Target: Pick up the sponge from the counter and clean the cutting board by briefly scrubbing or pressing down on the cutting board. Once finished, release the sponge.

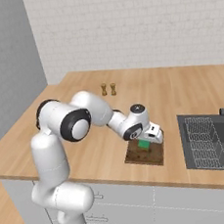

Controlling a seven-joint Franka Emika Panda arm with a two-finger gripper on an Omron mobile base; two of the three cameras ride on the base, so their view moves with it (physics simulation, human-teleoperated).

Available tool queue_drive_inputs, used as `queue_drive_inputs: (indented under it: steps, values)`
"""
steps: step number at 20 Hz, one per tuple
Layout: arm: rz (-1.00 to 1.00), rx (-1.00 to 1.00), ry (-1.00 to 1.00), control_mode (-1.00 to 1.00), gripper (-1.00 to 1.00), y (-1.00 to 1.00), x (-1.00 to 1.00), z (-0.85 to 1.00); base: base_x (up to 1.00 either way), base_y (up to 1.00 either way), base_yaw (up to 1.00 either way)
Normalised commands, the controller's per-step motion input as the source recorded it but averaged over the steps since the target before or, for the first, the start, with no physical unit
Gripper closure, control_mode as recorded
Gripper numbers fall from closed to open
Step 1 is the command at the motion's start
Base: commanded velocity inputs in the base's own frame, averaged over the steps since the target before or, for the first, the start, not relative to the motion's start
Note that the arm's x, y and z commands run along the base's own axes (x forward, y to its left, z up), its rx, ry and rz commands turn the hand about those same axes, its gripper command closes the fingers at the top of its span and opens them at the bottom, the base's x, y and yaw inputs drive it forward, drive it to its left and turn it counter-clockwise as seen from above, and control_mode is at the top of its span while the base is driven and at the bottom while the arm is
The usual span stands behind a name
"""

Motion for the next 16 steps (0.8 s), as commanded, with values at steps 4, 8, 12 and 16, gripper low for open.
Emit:
queue_drive_inputs:
  steps: [4,8,12,16]
  values:
    - [0.00,0.00,0.00,-1.00,1.00,0.03,0.56,0.00,0.00,0.00,0.00]
    - [0.02,0.01,0.03,-1.00,1.00,0.07,0.40,0.00,0.00,0.00,0.00]
    - [0.08,0.07,0.07,-1.00,1.00,0.38,-0.27,-0.02,0.00,0.00,0.00]
    - [0.03,0.01,0.00,-1.00,1.00,0.43,-0.67,-0.08,0.00,0.00,0.00]
